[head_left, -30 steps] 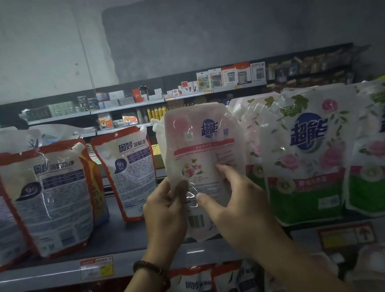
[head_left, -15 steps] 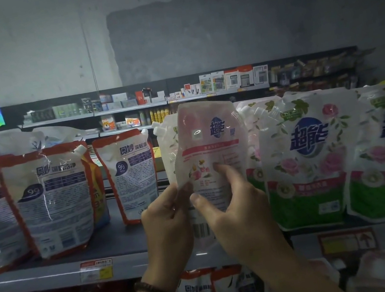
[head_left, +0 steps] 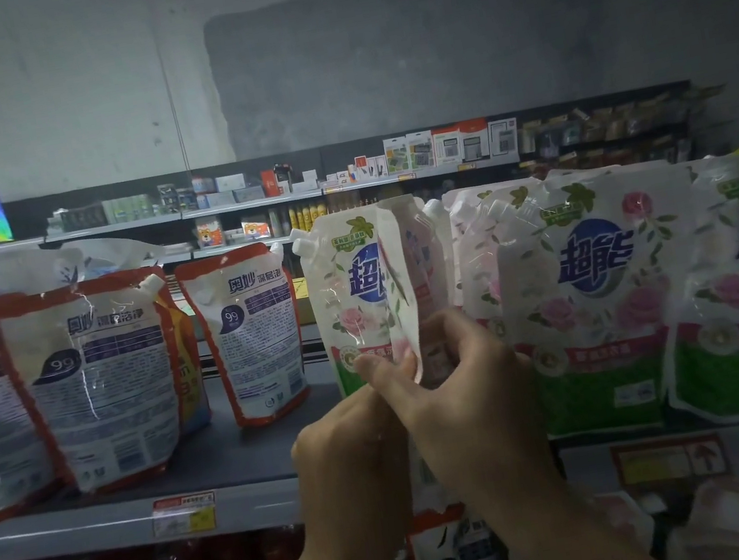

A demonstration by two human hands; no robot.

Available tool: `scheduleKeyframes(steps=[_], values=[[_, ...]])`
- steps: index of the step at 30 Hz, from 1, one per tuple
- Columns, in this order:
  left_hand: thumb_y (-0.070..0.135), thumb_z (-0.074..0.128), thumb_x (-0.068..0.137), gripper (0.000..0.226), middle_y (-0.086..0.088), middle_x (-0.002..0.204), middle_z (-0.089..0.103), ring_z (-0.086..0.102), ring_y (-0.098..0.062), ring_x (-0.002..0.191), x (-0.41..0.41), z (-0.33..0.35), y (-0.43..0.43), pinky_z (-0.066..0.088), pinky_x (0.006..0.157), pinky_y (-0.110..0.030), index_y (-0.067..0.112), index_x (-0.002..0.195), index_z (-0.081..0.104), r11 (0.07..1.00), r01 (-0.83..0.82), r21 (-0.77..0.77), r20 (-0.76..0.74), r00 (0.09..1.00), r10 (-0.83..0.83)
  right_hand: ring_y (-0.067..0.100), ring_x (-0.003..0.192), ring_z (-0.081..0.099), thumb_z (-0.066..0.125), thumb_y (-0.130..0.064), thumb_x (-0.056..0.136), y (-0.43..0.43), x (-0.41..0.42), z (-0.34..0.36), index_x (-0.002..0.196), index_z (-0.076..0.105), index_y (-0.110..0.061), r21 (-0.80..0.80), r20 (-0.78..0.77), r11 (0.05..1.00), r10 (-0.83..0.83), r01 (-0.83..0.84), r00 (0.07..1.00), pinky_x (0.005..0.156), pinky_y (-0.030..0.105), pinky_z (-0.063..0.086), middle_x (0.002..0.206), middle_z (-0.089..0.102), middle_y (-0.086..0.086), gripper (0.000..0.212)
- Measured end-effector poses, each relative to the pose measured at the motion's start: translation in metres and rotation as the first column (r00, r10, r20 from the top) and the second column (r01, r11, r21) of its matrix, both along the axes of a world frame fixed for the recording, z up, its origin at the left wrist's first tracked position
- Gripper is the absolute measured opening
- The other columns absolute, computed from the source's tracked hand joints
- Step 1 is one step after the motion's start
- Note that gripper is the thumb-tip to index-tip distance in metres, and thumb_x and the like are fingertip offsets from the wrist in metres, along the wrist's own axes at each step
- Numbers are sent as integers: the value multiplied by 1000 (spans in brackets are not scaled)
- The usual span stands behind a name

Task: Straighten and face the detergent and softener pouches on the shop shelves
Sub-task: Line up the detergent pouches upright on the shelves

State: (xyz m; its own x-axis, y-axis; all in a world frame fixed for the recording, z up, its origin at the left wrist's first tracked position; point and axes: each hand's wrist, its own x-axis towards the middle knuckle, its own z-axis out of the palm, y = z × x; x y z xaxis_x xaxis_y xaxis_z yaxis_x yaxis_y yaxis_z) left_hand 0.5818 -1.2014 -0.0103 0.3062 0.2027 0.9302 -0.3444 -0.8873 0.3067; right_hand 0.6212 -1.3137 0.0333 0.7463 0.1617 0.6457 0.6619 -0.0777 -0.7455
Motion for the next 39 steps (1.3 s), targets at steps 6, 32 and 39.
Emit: scheduleKeyframes(steps=[6,32,39], values=[[25,80,92,37,17,118,79,75,2,104,-2,-3,-9,65,74,-29,35,128,78,1000,1,30,-6,1000,-1,-2,82,75,67,-36,102,1,13,-2,114,64,-30,50,53,999,5,-8,999,68,28,65,86,76,-15,14],[1,45,109,40,-13,133,74,73,-30,118,40,9,74,63,90,-40,15,144,58,306,366,-879,3,645,-764,3,100,75,65,-29,103,-10,48,11,128,70,-17,210,-14,959,197,-190,980,85,34,66,108,79,-9,28],[7,49,105,39,-24,136,70,71,-34,118,44,6,65,64,95,-40,10,140,67,156,389,-908,77,521,-850,6,105,75,63,-23,105,-10,51,15,127,71,-17,200,10,935,298,-293,955,88,34,65,112,80,-6,24]])
